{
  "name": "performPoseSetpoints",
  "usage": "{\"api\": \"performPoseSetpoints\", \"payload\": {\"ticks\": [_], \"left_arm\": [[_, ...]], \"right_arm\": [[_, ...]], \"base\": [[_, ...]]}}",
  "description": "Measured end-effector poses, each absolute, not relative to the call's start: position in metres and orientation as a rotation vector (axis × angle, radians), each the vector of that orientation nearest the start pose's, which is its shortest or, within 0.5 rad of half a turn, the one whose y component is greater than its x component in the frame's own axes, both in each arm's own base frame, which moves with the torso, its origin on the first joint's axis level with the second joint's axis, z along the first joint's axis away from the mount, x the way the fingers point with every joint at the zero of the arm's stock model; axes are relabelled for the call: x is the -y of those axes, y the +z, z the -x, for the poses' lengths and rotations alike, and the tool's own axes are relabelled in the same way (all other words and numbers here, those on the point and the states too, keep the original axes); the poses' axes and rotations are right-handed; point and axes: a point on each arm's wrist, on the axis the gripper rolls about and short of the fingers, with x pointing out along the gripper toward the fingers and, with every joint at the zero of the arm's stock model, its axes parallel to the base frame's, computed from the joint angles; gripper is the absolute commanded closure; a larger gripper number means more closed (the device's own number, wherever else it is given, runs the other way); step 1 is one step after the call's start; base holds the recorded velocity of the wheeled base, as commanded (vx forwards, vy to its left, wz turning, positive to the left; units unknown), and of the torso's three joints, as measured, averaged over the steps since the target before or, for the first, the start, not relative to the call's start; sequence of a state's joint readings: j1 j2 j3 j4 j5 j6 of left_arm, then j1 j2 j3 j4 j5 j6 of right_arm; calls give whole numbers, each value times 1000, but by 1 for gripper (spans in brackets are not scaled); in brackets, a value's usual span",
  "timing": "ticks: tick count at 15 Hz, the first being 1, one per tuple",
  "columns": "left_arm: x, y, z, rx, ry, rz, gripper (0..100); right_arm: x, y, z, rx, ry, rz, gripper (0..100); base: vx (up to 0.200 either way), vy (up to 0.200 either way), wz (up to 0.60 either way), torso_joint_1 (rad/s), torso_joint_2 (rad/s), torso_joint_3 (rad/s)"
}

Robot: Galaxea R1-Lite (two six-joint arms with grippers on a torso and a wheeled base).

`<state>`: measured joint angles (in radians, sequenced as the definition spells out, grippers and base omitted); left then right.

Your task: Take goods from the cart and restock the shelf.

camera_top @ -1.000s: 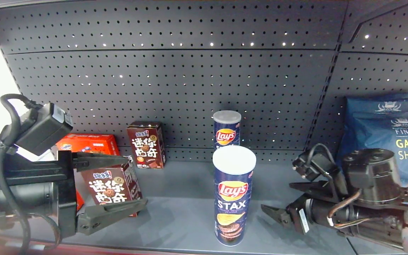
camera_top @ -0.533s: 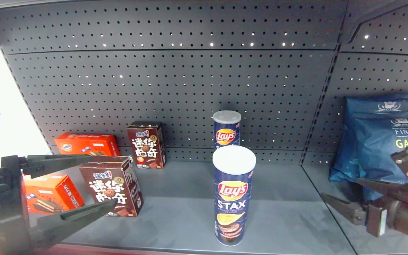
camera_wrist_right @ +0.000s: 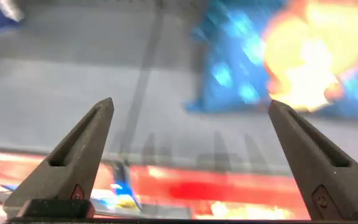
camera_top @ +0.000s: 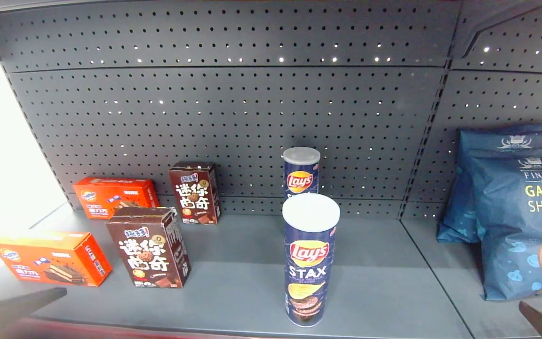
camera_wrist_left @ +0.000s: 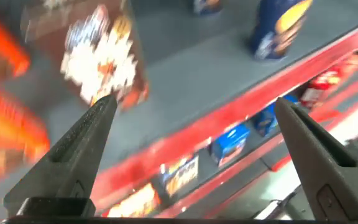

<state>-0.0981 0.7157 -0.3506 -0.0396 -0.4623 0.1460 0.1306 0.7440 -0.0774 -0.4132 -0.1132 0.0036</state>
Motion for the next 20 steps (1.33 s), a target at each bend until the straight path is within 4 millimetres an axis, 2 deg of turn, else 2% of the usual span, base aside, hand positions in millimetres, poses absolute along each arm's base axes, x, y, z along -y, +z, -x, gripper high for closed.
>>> {"api": "performPoseSetpoints", "payload": {"ticks": [3, 6, 10, 11, 14, 16, 20], "left_arm": [[10, 139, -31, -287, -448, -57, 0], [7, 115, -14, -268, -327, -63, 0], [4, 93, 0, -211, -235, -80, 0], [4, 88, 3, -199, -227, -82, 0], [3, 83, 9, -157, -229, -87, 0], [3, 83, 11, -138, -234, -90, 0], [2, 82, 12, -118, -282, -92, 0]], "right_arm": [[0, 109, -38, -264, -77, 37, 0], [5, 92, -14, -289, -188, 40, 0], [4, 86, 10, -190, -443, 2, 0], [1, 86, 14, -156, -444, 5, 0], [-6, 85, 17, -92, -216, 45, 0], [-7, 81, 18, -69, -226, 12, 0], [-7, 76, 20, -28, -363, -25, 0]], "base": [[0, 0, 0, 0, 0, 0], [0, 0, 0, 0, 0, 0], [0, 0, 0, 0, 0, 0], [0, 0, 0, 0, 0, 0], [0, 0, 0, 0, 0, 0], [0, 0, 0, 0, 0, 0], [0, 0, 0, 0, 0, 0]]}}
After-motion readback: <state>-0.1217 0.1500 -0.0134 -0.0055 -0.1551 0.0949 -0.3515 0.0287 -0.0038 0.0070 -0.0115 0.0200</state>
